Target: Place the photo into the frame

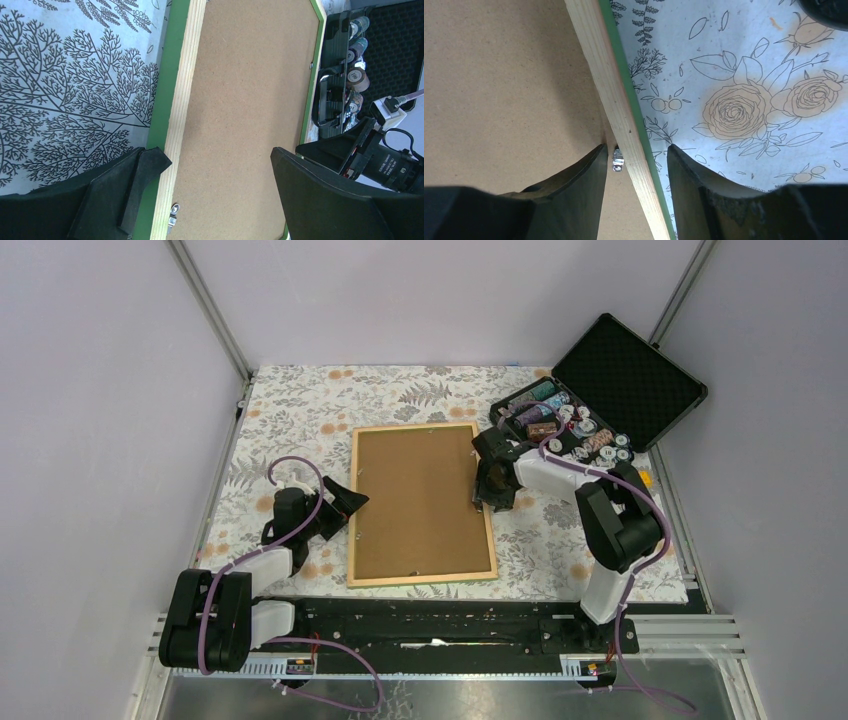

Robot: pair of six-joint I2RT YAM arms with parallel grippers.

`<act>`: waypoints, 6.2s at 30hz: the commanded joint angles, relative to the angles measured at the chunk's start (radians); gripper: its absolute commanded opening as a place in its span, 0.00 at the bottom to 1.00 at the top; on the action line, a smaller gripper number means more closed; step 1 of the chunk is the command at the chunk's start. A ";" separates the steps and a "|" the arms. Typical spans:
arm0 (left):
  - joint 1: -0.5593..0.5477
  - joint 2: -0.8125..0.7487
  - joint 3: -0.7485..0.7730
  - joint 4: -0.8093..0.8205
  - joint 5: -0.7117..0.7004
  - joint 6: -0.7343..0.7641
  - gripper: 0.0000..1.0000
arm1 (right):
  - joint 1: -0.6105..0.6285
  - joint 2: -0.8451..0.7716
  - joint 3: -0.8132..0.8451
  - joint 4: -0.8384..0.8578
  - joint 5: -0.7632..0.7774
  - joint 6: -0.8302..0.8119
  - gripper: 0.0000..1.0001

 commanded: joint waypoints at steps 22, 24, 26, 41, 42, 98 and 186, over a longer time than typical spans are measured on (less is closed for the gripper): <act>0.000 -0.010 -0.017 0.056 0.058 0.001 0.99 | 0.021 -0.039 -0.054 0.084 -0.010 0.076 0.00; 0.000 -0.015 -0.019 0.055 0.057 0.002 0.99 | 0.020 -0.054 -0.064 0.096 -0.007 0.070 0.00; 0.001 -0.020 -0.019 0.052 0.055 0.002 0.99 | 0.020 -0.063 -0.069 0.104 -0.003 0.063 0.00; 0.000 -0.077 -0.044 0.050 0.032 -0.005 0.99 | 0.020 -0.109 -0.123 0.218 -0.030 0.031 0.00; 0.000 -0.082 -0.047 0.047 0.029 -0.006 0.99 | 0.020 -0.109 -0.123 0.227 -0.030 0.026 0.00; -0.250 0.140 0.566 -1.084 -0.410 0.217 0.54 | -0.013 -0.130 -0.246 0.449 -0.065 -0.057 0.00; -0.451 -0.253 0.110 -0.590 -0.092 0.024 0.99 | 0.033 0.488 0.663 0.135 -0.281 -0.229 0.60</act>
